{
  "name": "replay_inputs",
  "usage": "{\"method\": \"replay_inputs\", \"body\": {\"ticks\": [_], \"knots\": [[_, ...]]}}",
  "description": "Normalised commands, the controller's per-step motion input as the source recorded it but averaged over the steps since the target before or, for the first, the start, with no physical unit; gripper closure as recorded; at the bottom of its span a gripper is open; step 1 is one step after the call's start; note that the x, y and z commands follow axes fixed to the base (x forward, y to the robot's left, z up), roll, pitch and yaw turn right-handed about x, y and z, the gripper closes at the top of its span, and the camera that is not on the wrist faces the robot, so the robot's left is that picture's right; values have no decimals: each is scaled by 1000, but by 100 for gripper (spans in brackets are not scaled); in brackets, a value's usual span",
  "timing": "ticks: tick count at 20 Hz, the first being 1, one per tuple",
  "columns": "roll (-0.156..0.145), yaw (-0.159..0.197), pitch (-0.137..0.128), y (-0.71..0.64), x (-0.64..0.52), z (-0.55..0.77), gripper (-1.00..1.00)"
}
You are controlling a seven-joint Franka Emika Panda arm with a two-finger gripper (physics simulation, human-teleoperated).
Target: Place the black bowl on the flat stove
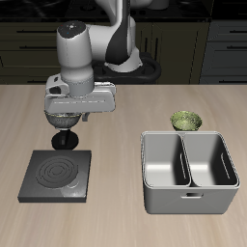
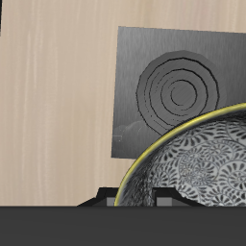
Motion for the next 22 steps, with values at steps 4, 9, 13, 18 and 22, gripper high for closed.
{"method": "replay_inputs", "body": {"ticks": [4, 9, 13, 18, 22], "knots": [[-24, -15, 0, -165, 201, 46, 100], [8, -14, -5, -228, 384, 98, 100], [13, -16, 21, -93, 280, -31, 100], [46, 37, -4, -147, 153, -36, 100], [19, 18, -2, -191, 104, -21, 100]]}}
